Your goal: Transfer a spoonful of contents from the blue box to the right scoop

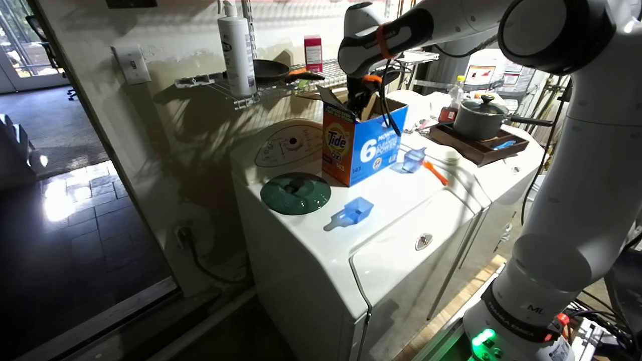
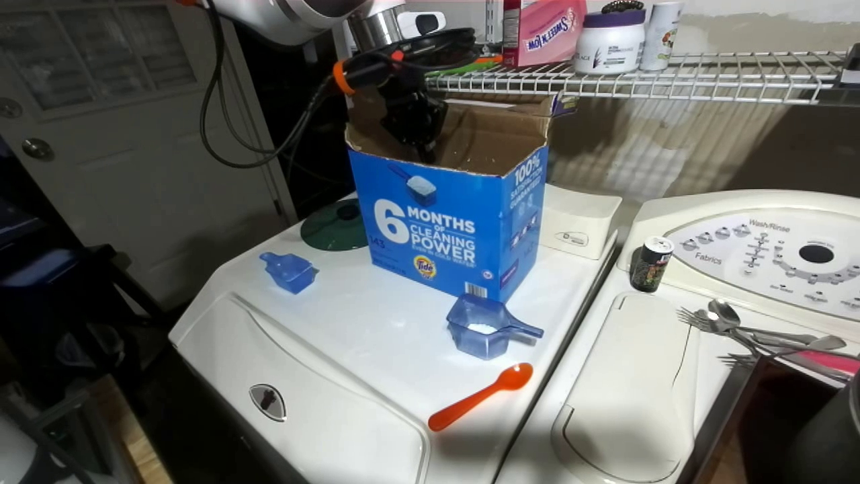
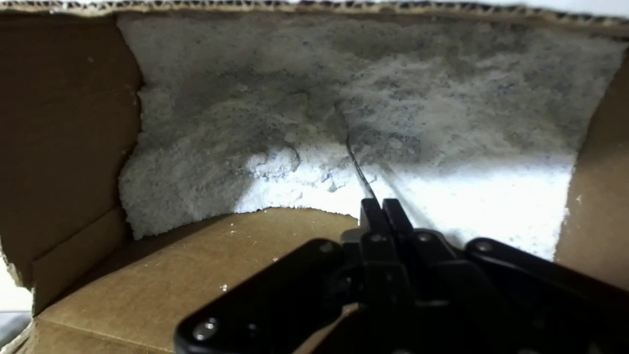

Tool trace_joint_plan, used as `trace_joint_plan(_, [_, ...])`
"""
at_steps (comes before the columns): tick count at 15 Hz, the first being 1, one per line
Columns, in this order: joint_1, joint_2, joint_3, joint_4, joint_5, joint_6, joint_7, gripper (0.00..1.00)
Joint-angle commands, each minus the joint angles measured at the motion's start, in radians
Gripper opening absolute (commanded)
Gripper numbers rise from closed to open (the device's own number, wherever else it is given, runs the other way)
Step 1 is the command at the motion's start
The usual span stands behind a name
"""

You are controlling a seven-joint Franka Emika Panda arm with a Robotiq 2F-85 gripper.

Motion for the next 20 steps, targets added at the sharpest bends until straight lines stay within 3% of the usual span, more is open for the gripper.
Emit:
trace_joint_plan(1, [0.004, 0.016, -0.002, -0.002, -0.058, 0.023, 0.026, 0.01])
trace_joint_plan(20, [0.013, 0.004, -0.018, -0.036, -0.206, 0.08, 0.089, 0.01])
